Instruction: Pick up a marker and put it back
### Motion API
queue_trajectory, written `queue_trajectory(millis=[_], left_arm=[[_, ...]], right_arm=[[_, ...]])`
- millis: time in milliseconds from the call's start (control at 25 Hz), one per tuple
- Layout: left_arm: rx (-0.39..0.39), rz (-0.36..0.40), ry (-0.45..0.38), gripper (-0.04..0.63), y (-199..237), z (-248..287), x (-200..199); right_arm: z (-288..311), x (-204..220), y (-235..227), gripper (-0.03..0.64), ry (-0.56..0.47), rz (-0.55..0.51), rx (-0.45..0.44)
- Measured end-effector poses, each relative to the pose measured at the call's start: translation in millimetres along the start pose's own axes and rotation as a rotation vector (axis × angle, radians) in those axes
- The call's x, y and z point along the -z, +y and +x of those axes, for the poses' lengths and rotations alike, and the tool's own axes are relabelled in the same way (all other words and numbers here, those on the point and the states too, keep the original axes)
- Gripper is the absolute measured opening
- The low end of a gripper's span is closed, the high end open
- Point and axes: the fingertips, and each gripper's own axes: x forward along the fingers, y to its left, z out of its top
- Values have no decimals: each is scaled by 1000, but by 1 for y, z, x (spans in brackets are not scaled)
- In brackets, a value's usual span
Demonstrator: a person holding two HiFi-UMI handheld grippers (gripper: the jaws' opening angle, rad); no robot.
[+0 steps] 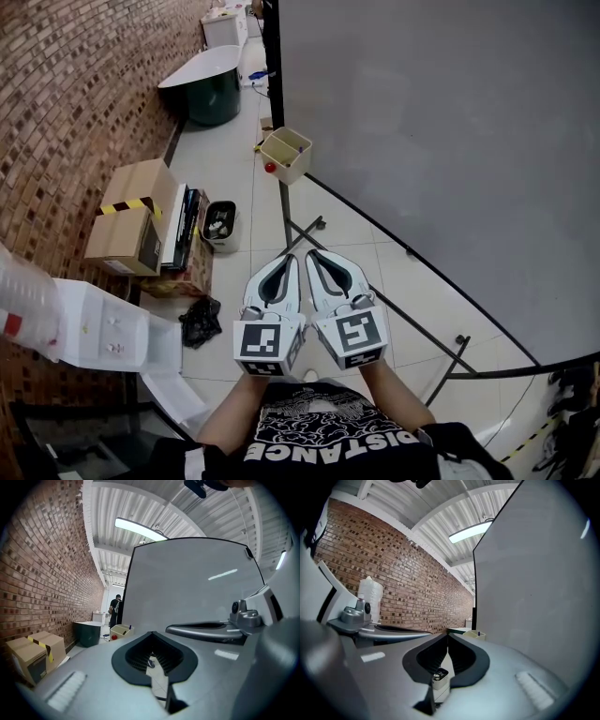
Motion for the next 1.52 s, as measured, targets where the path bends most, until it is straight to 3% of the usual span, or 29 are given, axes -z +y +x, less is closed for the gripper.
queue_trajectory(millis=[520, 1000, 1520], left_arm=[[0, -5, 6, 6, 29, 53, -7], [58, 8, -2, 6, 73, 140, -14], [104, 4, 12, 6, 106, 180, -14]], right_arm=[[52, 2, -28, 0, -1, 1, 7], [133, 2, -75, 0, 24, 0, 55], [197, 14, -110, 12, 45, 1, 117]])
